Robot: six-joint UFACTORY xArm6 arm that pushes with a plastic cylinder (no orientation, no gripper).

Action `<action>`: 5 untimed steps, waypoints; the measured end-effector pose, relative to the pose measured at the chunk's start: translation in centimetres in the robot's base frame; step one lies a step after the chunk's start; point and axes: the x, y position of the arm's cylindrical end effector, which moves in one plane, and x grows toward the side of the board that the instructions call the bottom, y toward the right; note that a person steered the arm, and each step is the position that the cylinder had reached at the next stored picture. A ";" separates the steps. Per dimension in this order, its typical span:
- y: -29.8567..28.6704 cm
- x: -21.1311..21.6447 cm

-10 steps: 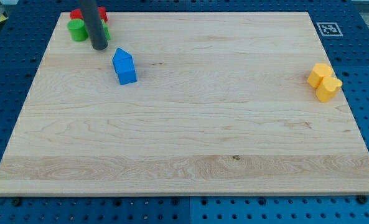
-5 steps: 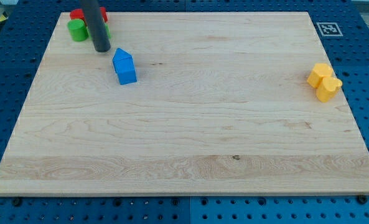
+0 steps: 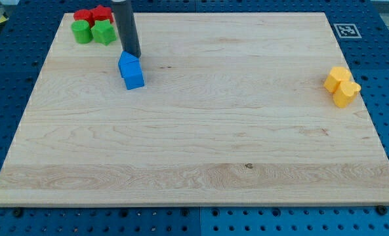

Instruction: Separate the blue triangle from the blue cube

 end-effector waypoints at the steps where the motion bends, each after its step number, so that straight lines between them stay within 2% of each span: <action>1: 0.1 0.3; 5: 2.9 5.6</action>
